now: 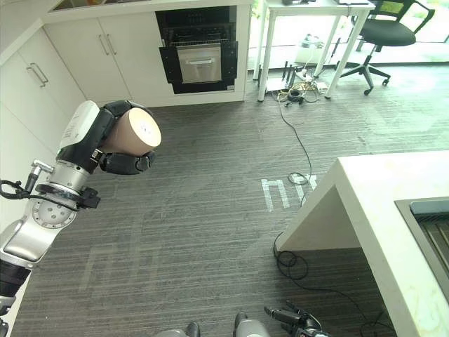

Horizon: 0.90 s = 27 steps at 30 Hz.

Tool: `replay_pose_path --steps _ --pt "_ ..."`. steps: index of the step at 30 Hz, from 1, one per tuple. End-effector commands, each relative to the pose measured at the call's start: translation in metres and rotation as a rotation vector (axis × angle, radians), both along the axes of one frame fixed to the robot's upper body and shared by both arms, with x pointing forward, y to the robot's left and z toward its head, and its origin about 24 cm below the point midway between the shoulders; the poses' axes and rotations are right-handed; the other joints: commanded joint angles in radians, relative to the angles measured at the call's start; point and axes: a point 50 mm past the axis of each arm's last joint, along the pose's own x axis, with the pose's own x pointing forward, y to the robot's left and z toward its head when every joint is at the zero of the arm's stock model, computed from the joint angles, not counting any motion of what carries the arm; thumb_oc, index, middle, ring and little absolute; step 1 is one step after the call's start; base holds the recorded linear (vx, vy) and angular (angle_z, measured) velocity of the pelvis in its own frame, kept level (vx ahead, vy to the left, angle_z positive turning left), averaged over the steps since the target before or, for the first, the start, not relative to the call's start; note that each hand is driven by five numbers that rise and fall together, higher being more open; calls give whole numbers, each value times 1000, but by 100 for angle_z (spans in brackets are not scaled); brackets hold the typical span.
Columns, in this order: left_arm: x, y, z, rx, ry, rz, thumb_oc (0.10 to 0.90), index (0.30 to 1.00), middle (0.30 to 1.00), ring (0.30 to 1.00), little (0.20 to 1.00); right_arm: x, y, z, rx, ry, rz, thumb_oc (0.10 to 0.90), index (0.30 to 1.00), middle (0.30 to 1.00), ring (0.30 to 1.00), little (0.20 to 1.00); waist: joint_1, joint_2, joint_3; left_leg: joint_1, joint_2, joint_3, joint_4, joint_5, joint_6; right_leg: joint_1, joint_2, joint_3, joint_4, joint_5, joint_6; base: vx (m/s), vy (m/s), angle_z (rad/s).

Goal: Place the dishes in the dishwasher.

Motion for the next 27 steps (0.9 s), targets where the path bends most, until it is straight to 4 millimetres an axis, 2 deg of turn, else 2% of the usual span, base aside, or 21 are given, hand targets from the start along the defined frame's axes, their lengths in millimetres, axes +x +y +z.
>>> replay_pose_path --steps 1,3,4,6,9,11,15,17,21,27 --pt "-11 4 77 -75 -307 -20 400 300 300 300 300 -13 -19 3 -36 33 24 800 900 900 900 900 -7 4 -67 -36 41 96 101 -96 9 -8 -56 2 27 -76 88 -28 -118 6" --pt "-12 7 77 -83 -317 -11 400 300 300 300 300 -14 -21 4 -42 44 44 800 900 900 900 900 0 -1 -65 -31 30 97 101 -81 4 -8 -58 5 27 -77 83 -3 -124 12" --pt "-14 11 78 -99 -329 -6 400 300 300 300 300 -17 -22 3 -53 59 63 800 900 900 900 900 15 -14 -58 -32 8 101 101 -41 2 -3 -64 13 27 -78 75 15 -119 11" --pt "-16 14 78 -110 -340 -10 400 300 300 300 300 -20 -25 3 -61 69 54 800 900 900 900 900 23 -17 -47 -57 6 115 101 -13 -1 1 -64 9 27 -78 72 -22 -41 -6" --pt "-17 13 74 -127 -362 -17 400 300 300 300 300 -21 -33 6 -67 72 0 800 900 900 900 900 10 19 -34 -125 74 164 101 3 -31 -5 -49 -28 27 -89 76 -33 111 26" --pt "-18 11 69 -137 -358 -7 400 300 300 300 300 -25 -33 5 -57 75 -37 800 900 900 900 900 3 29 -37 -138 81 149 101 -10 -33 -12 -64 -51 27 -78 86 -5 157 43" --pt "-17 10 64 -144 -354 6 400 300 300 300 300 -32 -25 0 -48 81 -13 800 900 900 900 900 -17 43 -60 -122 87 169 101 -48 -33 -18 -96 -90 27 -76 101 62 131 16" --pt "-16 9 62 -142 -345 9 400 300 300 300 300 -34 -18 -2 -30 85 -8 800 900 900 900 900 -20 42 -66 -107 74 165 101 -73 -27 -8 -100 -87 27 -83 109 101 73 -1" --pt "-14 7 58 -139 -330 13 400 300 300 300 300 -31 -7 -6 -39 88 64 800 900 900 900 900 -17 36 -76 -107 62 163 101 -82 -10 -13 -103 -79 27 -74 113 60 40 -6" --pt "-14 4 58 -120 -313 -3 400 300 300 300 300 -29 -3 -7 -36 100 68 800 900 900 900 900 -8 26 -80 -100 55 166 101 -97 3 -10 -105 -75 27 -71 122 26 3 0"
